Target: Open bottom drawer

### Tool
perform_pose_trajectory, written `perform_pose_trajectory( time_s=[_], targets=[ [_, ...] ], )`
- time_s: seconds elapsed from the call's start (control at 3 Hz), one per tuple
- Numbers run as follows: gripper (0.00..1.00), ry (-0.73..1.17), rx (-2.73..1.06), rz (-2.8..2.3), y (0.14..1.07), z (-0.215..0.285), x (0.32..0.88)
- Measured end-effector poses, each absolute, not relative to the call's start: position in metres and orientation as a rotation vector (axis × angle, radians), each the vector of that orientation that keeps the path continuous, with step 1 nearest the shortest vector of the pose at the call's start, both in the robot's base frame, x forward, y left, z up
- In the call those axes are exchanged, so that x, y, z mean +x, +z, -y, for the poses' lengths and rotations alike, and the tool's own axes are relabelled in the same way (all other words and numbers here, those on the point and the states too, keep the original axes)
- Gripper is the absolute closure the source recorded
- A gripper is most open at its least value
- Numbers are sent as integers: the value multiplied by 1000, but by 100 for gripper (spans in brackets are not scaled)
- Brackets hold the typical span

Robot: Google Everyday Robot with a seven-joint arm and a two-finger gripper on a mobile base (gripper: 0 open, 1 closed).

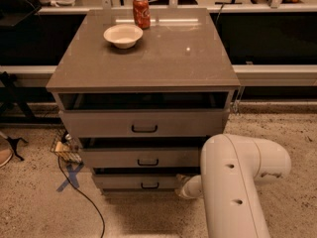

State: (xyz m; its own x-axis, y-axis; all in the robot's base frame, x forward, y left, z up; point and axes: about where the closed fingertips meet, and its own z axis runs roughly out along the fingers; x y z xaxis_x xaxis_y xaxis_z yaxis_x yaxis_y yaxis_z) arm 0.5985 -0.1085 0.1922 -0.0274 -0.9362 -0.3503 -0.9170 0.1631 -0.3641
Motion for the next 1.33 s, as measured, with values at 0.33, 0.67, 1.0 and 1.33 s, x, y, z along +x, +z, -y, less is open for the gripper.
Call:
perform_pose_trajectory(
  time_s=[0.33, 0.67, 1.0, 1.33],
  targets=[
    [0, -45, -1752, -1930, 193, 107, 599],
    [0, -21, -1759, -1877, 196, 100, 600],
    [0, -39, -1773, -1808, 205, 89, 608],
    [3, -32, -1803, -1794, 196, 79, 623]
  ],
)
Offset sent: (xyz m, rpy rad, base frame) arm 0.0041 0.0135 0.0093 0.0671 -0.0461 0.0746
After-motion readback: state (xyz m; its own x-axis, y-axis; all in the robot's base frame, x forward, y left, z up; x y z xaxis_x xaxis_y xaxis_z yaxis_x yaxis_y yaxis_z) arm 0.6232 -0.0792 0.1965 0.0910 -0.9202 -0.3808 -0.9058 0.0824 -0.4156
